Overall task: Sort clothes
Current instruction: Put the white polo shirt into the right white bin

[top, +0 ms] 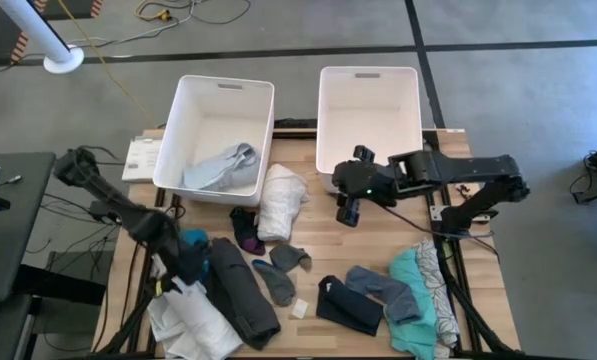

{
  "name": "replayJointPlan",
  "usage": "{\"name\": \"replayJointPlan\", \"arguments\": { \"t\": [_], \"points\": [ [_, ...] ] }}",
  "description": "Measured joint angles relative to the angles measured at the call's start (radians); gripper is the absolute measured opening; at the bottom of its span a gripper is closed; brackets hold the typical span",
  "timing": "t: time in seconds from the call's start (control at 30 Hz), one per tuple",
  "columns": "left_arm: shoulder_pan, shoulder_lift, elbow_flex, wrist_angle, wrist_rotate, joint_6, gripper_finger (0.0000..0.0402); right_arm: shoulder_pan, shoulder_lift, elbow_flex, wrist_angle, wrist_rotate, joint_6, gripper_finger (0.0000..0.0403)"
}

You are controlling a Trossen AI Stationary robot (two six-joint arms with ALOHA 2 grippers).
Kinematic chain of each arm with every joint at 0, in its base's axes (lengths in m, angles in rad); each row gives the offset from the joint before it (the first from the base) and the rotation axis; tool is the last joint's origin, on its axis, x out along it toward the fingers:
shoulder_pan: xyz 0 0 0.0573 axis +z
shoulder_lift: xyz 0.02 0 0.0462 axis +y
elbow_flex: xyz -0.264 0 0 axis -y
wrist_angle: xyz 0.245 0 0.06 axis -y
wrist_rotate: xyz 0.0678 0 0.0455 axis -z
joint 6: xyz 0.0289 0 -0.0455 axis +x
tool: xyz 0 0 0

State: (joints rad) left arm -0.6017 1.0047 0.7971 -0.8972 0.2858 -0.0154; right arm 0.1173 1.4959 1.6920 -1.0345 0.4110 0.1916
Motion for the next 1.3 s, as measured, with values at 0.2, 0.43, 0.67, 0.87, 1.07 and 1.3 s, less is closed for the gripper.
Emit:
{"name": "replayJointPlan", "arguments": {
  "t": [0.2,0.43,0.67,0.87,1.07,1.3],
  "points": [
    [-0.123,0.096,-0.001,0.016,-0.104,-0.02,0.0259,0.0,0.052,0.0,0.0,0.002,0.025,0.0232],
    [-0.24,0.186,-0.001,0.1,-0.187,-0.044,0.0289,0.006,0.074,0.0,0.02,0.008,0.037,0.0232],
    [-0.302,0.29,0.0,0.185,-0.218,-0.087,0.0332,0.03,0.077,0.0,0.036,0.01,0.039,0.0232],
    [-0.309,0.413,0.002,0.209,-0.206,-0.139,0.0336,0.06,0.077,0.0,0.045,0.036,0.039,0.0232],
    [-0.31,0.523,0.004,0.253,-0.186,-0.191,0.0334,0.081,0.077,0.0,0.051,0.043,0.039,0.0232],
    [-0.313,0.579,0.004,0.259,-0.181,-0.216,0.0236,0.108,0.077,0.0,0.051,0.071,0.037,0.0232]
  ]
}}
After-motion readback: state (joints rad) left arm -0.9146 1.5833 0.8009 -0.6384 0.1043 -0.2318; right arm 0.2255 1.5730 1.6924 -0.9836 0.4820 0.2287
